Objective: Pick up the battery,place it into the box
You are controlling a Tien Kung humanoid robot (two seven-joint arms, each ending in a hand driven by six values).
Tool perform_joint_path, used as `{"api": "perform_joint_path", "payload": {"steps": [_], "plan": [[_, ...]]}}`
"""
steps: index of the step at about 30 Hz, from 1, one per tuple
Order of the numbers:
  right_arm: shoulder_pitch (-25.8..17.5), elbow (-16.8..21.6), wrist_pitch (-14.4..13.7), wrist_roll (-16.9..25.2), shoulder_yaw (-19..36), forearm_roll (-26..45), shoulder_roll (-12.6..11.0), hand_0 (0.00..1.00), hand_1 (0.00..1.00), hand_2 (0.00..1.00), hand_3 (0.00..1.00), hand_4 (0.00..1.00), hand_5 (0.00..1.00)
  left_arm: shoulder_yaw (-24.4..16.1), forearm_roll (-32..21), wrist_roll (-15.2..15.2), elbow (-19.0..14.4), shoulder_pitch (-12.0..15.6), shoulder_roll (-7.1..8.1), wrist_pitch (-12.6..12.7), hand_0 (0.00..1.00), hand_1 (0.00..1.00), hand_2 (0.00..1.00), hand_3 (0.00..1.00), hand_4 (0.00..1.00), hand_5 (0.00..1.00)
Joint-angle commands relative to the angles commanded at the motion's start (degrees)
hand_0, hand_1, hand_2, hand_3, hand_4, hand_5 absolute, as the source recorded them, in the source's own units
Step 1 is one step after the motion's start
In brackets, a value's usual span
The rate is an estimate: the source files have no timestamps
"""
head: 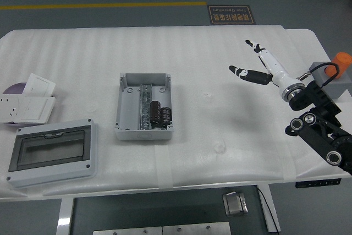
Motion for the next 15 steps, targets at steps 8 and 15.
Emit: {"api": "perform_joint_path", "payload": {"steps": [8, 15], "plan": [[-4.1, -0.5, 0.6, 6.8, 10.0, 13.4, -0.4, 0.842, 0.877, 0.924, 0.998, 0.829, 0.541, 0.0, -0.3, -0.1, 0.1, 0.2, 0.05, 0.0, 0.689, 0.704, 0.522, 0.548, 0.611, 0.397], [-6.4, -0.4, 0.0, 9.2, 13.1, 21.8, -0.1, 0.833, 0.861, 0.906, 0.998, 0.830, 0.546, 2.2, -2.2, -0.2, 0.4, 0.0, 0.01, 0.0, 0.690, 0.704, 0.522, 0.548, 0.613, 0.395]]}}
